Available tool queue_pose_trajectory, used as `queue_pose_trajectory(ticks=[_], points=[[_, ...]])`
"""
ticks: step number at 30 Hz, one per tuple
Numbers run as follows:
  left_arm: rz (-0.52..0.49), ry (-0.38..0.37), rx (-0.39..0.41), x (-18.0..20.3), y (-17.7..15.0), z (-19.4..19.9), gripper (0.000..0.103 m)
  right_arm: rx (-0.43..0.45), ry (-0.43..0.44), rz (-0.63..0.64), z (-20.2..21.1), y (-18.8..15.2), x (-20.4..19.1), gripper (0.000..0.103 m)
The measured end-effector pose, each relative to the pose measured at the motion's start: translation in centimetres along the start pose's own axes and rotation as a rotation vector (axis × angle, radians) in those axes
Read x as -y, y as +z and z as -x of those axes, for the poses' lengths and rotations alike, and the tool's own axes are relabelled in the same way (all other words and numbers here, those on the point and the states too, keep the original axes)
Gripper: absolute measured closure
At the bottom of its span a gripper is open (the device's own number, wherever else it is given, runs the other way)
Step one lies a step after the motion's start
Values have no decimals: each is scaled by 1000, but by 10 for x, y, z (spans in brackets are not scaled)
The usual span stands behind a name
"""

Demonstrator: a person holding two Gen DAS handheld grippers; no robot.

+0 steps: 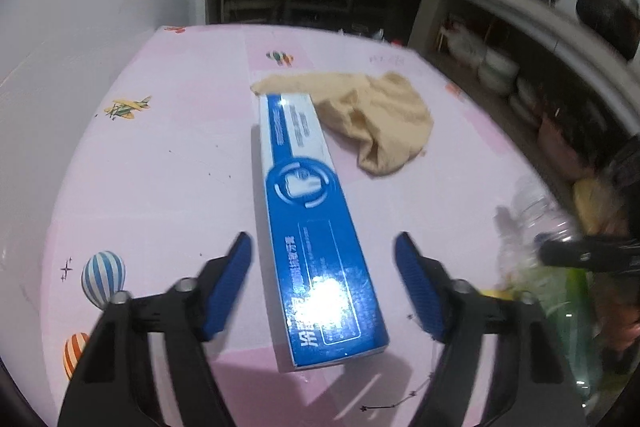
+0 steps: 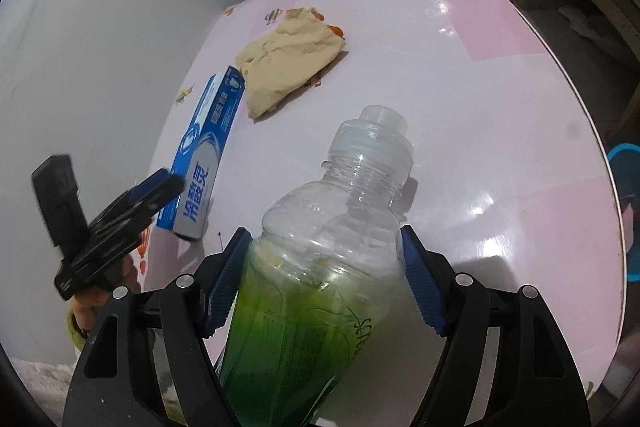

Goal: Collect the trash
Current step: 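Grasp the blue toothpaste box with the left gripper while the right holds the bottle, then carry the toothpaste box and bottle over to the blue wastebasket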

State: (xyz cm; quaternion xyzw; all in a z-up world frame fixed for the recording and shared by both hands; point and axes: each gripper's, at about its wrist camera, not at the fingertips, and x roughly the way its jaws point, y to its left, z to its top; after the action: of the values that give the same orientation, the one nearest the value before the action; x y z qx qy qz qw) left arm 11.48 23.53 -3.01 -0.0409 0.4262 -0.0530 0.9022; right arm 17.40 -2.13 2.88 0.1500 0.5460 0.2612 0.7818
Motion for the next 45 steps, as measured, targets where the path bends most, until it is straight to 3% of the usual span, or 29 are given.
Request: queue_pose_trajectory(ticks=[1,3,11,17,19,24,32,39,45], points=[[0,1,-13,1,0,-3,49,4,-4,9,3,-2,0,33],[9,5,-20,0,-2,-4,53,14,-21,34,2,-3,-4,33],[42,12,-83,4,-34,25,55,35,-62,100,7,-4,-4,33],[64,-52,-167,11,-56,52,53,41,-82,133,14,-8,2,33],[75,-72,-133,11,-51,56,41,44,-87,136,14,-8,2,33],[72,-63,-74,15,-27,45,36,76,-98,84,16,-8,3,29],[27,22,-67,21,-4,16,36,90,-118,27,11,-8,-5,24],[54,24,-121,9,-4,-3,36,81,-112,-10,7,-8,-4,24],[85,19,-142,0,-7,-13,48,62,-95,-34,1,-8,-2,27]])
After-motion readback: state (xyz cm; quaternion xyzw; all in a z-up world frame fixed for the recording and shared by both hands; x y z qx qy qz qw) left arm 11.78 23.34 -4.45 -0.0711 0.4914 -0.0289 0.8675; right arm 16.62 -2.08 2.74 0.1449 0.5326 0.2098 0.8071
